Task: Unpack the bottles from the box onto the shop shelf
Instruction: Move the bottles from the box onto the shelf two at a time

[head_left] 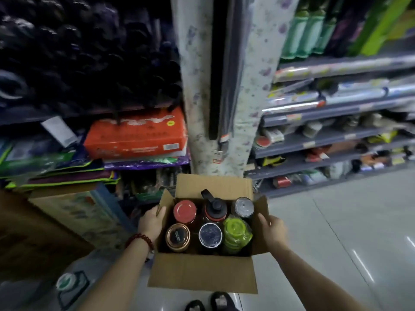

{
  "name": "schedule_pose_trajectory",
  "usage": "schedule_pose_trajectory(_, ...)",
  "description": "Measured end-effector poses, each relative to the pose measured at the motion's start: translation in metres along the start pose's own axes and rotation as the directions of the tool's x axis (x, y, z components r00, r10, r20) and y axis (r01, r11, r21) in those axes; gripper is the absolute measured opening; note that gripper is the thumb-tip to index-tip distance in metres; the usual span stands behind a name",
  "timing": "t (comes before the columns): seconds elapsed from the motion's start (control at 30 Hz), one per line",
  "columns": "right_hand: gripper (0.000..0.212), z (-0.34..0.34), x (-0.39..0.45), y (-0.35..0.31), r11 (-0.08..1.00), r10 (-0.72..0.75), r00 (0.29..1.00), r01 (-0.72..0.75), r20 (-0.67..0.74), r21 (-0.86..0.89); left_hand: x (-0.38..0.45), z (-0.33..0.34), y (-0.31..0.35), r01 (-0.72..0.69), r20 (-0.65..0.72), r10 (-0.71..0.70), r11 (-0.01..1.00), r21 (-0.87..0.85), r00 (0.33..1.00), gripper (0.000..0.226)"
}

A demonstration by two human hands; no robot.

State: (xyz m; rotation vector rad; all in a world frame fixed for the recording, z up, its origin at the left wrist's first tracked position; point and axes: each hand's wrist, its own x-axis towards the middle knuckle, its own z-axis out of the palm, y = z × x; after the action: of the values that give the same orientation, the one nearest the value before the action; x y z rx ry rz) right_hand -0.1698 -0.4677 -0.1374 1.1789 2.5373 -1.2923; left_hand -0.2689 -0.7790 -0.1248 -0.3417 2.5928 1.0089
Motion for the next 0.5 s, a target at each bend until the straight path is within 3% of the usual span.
schedule_pose_trajectory(0.2,0.041,-0.044,-0.027,0.058,0.972,0.225,0.95,-0.204,-0.216,0.118,0.021,0.059,0.068,-0.204,0.194,0.193,0.978,0.037,0.962,0.039)
schedule_pose_trajectory(0.5,0.041,-0.122,-0.037,0.133,0.888,0.455,0.781,-0.361,-0.427,0.285,0.0,0.168,0.177,-0.479,0.4,0.413,0.875,0.076,0.818,0.036)
